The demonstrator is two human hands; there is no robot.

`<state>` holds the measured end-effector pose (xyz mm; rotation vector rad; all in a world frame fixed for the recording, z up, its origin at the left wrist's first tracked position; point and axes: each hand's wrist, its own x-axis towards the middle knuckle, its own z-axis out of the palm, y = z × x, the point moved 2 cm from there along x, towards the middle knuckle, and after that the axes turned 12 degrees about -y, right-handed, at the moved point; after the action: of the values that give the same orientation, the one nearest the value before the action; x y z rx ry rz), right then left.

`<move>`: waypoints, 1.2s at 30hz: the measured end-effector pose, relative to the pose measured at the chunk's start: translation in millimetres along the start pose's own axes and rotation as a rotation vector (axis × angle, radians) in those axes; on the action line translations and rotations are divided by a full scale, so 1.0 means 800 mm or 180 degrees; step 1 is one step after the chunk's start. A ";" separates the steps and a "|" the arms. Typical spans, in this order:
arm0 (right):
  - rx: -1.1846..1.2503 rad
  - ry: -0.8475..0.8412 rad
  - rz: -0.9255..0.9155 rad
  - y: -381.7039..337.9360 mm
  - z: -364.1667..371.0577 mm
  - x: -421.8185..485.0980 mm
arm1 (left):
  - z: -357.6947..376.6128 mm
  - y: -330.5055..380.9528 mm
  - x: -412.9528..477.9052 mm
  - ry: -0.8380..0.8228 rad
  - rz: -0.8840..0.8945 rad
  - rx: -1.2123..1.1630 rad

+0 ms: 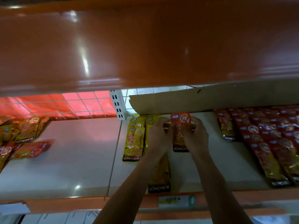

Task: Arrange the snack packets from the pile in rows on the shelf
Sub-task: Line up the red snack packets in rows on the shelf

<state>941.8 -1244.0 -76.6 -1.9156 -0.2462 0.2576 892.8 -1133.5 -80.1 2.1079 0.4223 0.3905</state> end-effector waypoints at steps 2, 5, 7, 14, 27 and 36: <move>-0.0026 0.0076 -0.0045 0.008 -0.020 0.006 | 0.026 0.012 0.003 -0.0134 0.0072 -0.0270; -0.0186 0.0167 -0.0111 0.022 -0.053 0.013 | 0.063 0.026 0.009 -0.0396 0.0055 -0.0758; -0.0278 0.0219 -0.0133 0.032 -0.072 0.015 | 0.083 0.032 0.015 -0.0458 -0.0015 -0.0925; -0.0983 0.0422 -0.0218 0.059 -0.143 0.024 | 0.148 0.054 0.031 -0.0487 -0.0203 -0.0909; -0.1556 0.0420 -0.0014 0.097 -0.211 0.042 | 0.213 0.079 0.047 -0.0844 -0.0027 -0.0297; -0.1367 0.0265 0.0277 0.096 -0.210 0.044 | 0.223 0.086 0.050 -0.0994 0.0097 0.0350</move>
<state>1028.9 -1410.3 -92.8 -2.3605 -0.1713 0.1921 1014.9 -1282.3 -111.3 2.2371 0.2327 0.0522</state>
